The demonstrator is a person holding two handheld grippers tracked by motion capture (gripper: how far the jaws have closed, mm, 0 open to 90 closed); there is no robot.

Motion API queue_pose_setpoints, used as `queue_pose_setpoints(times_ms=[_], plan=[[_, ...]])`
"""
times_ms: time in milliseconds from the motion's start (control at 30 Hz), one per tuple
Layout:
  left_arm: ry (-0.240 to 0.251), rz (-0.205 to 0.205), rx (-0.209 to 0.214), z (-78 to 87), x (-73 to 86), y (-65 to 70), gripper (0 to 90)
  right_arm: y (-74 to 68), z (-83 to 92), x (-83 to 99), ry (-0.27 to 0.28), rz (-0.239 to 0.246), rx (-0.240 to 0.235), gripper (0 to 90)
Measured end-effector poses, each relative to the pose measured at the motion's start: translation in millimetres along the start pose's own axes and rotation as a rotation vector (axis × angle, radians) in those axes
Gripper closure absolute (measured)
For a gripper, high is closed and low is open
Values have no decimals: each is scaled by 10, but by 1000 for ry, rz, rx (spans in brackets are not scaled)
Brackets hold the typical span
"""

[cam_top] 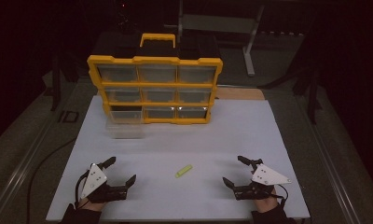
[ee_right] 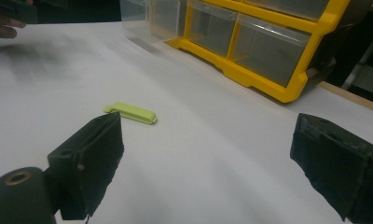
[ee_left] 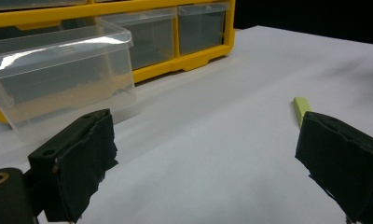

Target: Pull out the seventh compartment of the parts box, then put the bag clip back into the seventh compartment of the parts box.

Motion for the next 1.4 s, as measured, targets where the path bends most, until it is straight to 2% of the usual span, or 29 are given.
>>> queue_pose_setpoints(times_ms=[167,933,1167,1333,1400], plan=[[11,15,-2,17,-1,-25,48,1,1,0,1,-1,0,94],[20,16,6,30,2,-14,48,-2,-2,0,-2,-4,-2,94],[14,13,11,17,5,-12,48,15,7,18,-12,-19,7,94],[14,14,12,19,6,-9,48,6,13,0,-14,-6,17,94],[15,15,12,18,5,-12,48,3,15,-9,-16,-20,12,93]])
Point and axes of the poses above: each handheld gripper's, and its own axes: z roughly backward along the jaws, x roughly out of its underside, y roughly to its right, the point moved 3 cm from there along -z, roughly forward along the jaws, and after that the axes turned 12 degrees about z, right-handed, at the moved point
